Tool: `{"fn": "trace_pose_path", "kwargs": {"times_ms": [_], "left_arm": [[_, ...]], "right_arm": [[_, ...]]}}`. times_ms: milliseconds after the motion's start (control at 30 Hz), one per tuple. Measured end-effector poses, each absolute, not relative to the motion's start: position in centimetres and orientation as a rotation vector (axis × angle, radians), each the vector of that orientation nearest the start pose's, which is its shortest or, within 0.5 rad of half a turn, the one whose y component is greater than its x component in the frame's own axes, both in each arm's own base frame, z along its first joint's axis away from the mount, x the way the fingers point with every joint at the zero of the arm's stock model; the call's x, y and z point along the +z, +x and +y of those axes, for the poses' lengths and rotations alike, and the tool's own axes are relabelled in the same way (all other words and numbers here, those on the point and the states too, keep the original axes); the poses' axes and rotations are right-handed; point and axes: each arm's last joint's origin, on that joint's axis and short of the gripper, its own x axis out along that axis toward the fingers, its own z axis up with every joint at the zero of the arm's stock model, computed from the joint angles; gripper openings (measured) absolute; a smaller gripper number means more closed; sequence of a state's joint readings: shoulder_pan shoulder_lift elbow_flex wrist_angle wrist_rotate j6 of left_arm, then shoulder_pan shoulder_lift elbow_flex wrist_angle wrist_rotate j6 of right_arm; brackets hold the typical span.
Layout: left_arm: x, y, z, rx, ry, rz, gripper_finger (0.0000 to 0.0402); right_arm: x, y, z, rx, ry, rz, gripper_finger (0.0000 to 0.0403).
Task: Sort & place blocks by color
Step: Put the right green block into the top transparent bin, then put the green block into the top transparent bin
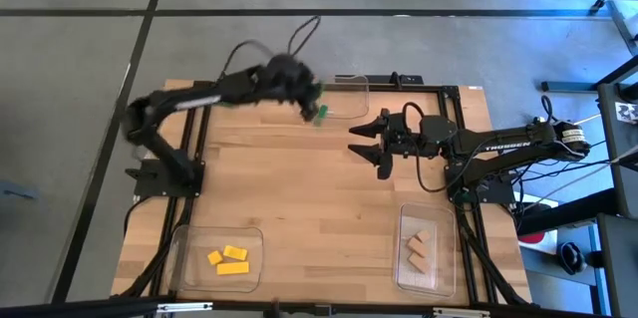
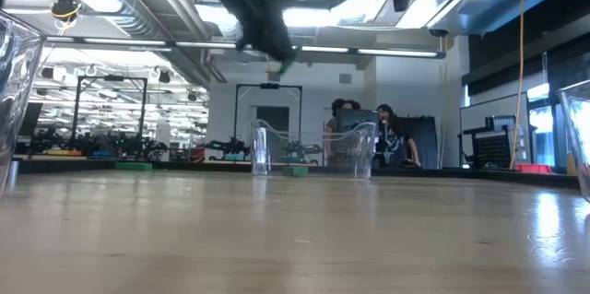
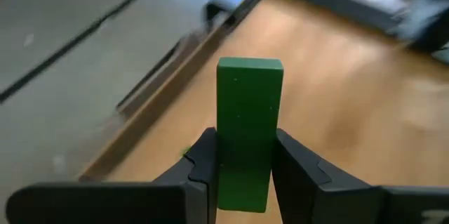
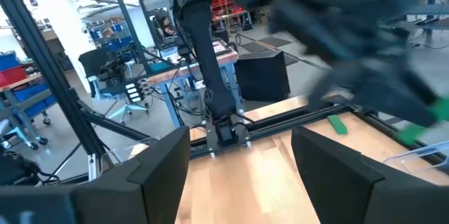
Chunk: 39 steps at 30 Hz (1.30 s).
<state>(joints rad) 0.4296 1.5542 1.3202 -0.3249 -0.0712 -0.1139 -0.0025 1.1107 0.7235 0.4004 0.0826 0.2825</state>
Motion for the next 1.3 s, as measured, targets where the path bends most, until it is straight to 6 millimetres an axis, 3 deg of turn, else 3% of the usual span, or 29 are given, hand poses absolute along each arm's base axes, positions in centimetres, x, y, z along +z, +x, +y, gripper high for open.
{"fn": "trace_pose_path", "kwargs": {"times_ms": [133, 233, 400, 567, 800, 1067, 1233, 1300], "left_arm": [[29.4, 33.7, 20.4, 0.588, -0.254, 0.694, 0.0084], [26.9, 35.0, 22.8, 0.606, -0.297, 0.807, 0.0084], [22.9, 36.5, 24.1, 0.625, -0.380, 0.932, 0.0084], [21.0, 37.3, 23.8, 0.626, -0.401, 0.973, 0.0084], [20.7, 38.0, 23.1, 0.614, -0.386, 0.976, 0.0086], [21.2, 37.8, 23.1, 0.663, -0.357, 0.977, 0.0195], [22.6, 37.2, 23.1, 0.649, -0.372, 0.966, 0.0219], [24.2, 37.0, 23.1, 0.636, -0.371, 0.921, 0.0221]], "right_arm": [[30.4, 24.9, -0.3, -0.097, 0.283, -0.027, 0.0252], [30.4, 24.9, -0.3, -0.096, 0.283, -0.027, 0.0252], [30.4, 24.9, -0.3, -0.097, 0.285, -0.026, 0.0252], [30.4, 24.9, -0.3, -0.097, 0.285, -0.026, 0.0252], [30.4, 24.9, -0.4, -0.112, 0.285, -0.027, 0.0252], [30.4, 24.9, -0.4, -0.112, 0.284, -0.027, 0.0252], [30.4, 24.9, -0.4, -0.112, 0.284, -0.027, 0.0252], [30.4, 24.9, -0.4, -0.112, 0.284, -0.027, 0.0252]]}}
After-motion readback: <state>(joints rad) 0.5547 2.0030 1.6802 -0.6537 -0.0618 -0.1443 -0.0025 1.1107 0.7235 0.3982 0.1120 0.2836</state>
